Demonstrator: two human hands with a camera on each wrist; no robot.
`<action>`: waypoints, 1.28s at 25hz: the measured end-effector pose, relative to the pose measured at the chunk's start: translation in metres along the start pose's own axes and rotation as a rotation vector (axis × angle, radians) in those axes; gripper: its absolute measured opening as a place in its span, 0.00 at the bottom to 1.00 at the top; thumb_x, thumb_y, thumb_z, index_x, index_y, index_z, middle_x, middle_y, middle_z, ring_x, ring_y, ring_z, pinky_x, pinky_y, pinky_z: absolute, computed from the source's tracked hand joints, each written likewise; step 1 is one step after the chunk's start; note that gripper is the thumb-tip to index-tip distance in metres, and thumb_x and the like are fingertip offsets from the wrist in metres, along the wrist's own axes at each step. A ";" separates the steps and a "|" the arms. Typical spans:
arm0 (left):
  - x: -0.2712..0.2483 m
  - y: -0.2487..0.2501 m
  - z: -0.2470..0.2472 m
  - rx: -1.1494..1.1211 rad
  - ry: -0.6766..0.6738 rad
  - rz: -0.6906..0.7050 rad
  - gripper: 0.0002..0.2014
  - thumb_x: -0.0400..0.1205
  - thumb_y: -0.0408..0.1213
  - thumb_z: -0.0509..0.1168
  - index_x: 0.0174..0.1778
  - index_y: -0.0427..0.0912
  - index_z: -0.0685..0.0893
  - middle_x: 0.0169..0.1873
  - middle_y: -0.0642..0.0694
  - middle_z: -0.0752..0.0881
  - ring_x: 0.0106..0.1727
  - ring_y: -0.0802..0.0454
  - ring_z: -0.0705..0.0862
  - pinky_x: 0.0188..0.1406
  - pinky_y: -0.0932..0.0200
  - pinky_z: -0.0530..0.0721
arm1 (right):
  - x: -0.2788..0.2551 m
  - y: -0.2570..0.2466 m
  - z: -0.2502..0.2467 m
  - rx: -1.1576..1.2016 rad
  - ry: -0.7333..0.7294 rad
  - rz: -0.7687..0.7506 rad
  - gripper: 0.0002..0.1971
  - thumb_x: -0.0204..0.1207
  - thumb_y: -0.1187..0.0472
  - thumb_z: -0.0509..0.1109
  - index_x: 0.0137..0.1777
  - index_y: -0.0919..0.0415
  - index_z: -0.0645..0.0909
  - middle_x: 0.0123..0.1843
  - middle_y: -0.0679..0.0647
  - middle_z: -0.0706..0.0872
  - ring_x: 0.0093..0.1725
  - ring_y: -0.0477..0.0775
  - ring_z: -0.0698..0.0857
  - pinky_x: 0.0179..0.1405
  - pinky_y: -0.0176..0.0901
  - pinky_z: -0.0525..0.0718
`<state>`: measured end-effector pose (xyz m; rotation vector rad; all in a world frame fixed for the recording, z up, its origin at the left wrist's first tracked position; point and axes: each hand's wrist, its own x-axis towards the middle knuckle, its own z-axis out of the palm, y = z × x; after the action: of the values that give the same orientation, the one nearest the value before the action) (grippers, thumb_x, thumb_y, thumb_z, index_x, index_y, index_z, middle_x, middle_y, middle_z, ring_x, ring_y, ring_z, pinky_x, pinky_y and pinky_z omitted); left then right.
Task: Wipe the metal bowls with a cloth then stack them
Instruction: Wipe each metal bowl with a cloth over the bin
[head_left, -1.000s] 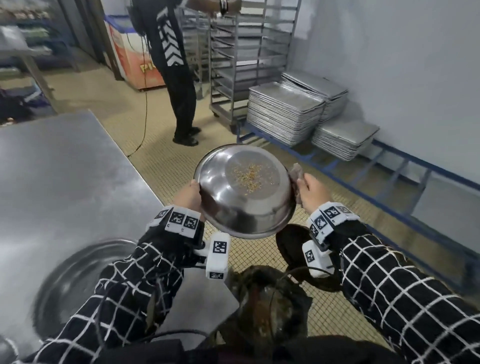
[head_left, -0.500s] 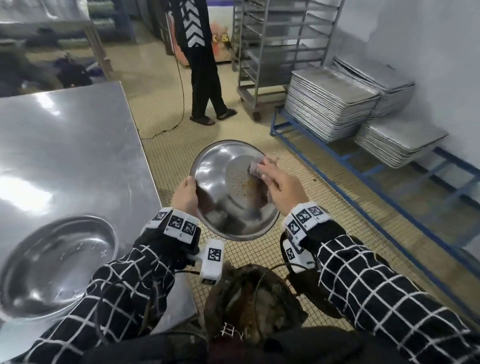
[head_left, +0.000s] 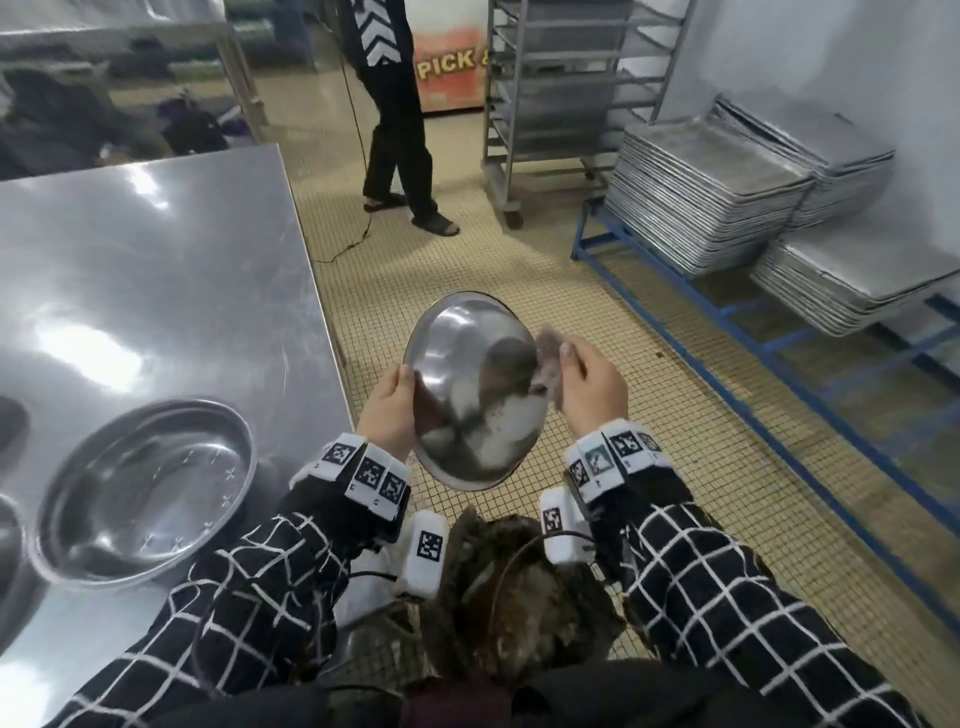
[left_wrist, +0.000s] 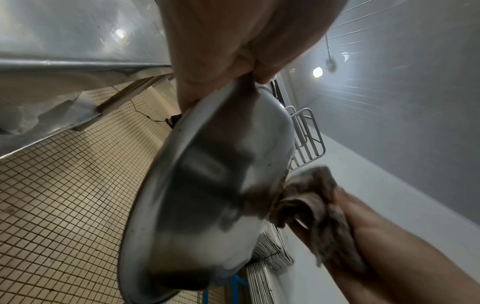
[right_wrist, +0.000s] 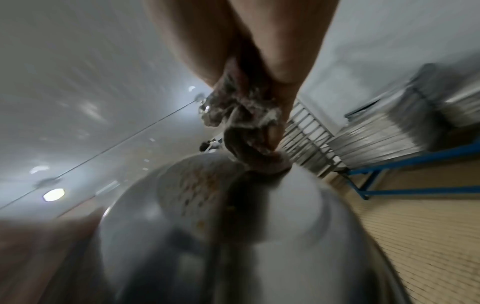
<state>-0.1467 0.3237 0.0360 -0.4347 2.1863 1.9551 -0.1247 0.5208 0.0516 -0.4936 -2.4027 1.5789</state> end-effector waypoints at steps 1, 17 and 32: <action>-0.001 -0.001 0.002 -0.047 -0.030 -0.016 0.13 0.89 0.45 0.50 0.48 0.47 0.79 0.46 0.47 0.82 0.50 0.49 0.83 0.49 0.58 0.83 | -0.002 -0.004 0.008 -0.028 -0.075 -0.066 0.15 0.85 0.54 0.58 0.66 0.51 0.80 0.62 0.49 0.85 0.56 0.47 0.84 0.42 0.25 0.80; -0.038 0.022 0.022 -0.261 -0.048 -0.002 0.12 0.85 0.49 0.58 0.42 0.53 0.85 0.46 0.44 0.87 0.54 0.40 0.86 0.60 0.37 0.83 | -0.074 0.011 -0.013 0.183 0.025 -0.121 0.18 0.86 0.50 0.53 0.66 0.52 0.79 0.51 0.43 0.85 0.46 0.35 0.84 0.40 0.28 0.82; -0.034 0.049 0.021 -0.204 0.135 0.173 0.14 0.83 0.52 0.57 0.36 0.64 0.87 0.52 0.46 0.86 0.59 0.44 0.83 0.69 0.41 0.77 | -0.056 0.050 0.019 -0.406 0.021 -0.644 0.26 0.87 0.48 0.43 0.84 0.51 0.48 0.86 0.53 0.50 0.84 0.60 0.46 0.80 0.66 0.58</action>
<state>-0.1319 0.3529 0.0903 -0.4304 2.1764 2.3183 -0.0728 0.5011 -0.0015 0.2001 -2.5026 0.8182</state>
